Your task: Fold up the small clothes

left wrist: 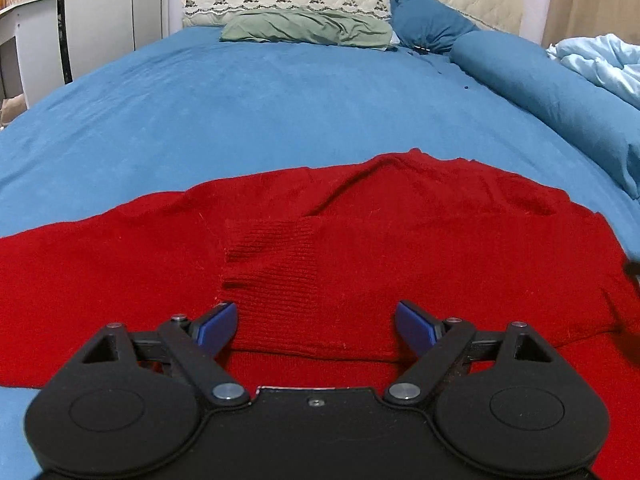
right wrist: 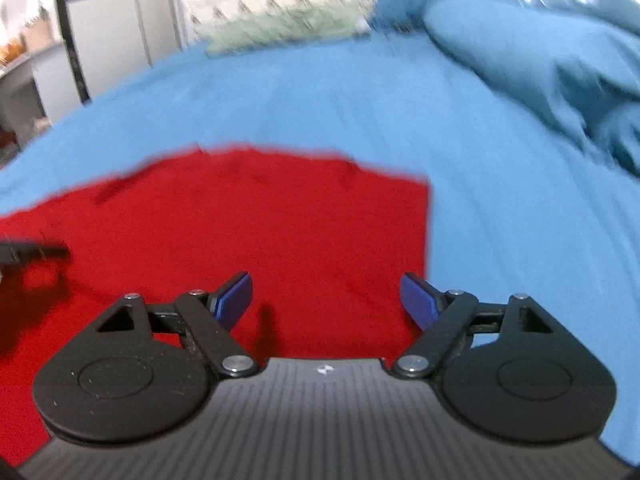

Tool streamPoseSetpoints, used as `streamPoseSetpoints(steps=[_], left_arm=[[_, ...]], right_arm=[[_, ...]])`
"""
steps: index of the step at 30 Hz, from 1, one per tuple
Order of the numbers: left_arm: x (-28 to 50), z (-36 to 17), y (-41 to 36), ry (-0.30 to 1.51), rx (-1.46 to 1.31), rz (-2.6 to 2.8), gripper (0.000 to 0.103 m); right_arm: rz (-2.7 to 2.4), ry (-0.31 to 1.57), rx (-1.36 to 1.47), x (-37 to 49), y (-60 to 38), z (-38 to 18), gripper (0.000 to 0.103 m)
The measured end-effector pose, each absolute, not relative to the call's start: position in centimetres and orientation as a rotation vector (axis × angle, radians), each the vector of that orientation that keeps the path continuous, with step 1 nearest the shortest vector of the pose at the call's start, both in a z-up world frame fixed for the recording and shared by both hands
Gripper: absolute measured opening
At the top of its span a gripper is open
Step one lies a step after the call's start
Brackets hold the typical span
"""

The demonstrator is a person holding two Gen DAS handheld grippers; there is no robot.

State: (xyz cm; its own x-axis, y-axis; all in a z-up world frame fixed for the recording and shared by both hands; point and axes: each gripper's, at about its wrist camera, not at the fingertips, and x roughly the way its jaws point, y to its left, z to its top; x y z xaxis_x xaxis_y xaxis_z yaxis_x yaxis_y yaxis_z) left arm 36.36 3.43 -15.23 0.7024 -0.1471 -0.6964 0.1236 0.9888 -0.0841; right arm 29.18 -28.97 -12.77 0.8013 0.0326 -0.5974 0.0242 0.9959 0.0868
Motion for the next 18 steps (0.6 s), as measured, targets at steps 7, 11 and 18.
streamPoseSetpoints(steps=[7, 11, 18], left_arm=[[36.6, -15.1, 3.7, 0.792, -0.048, -0.162, 0.089], [36.8, -14.5, 3.9, 0.794, -0.056, -0.156, 0.086], [34.6, -8.8, 6.5, 0.720, -0.103, -0.095, 0.087]], right_arm=[[-0.110, 0.707, 0.178, 39.9, -31.1, -15.3, 0.096], [-0.177, 0.704, 0.193, 40.3, -31.8, -15.4, 0.097], [-0.071, 0.657, 0.192, 35.8, -29.7, -9.7, 0.103]])
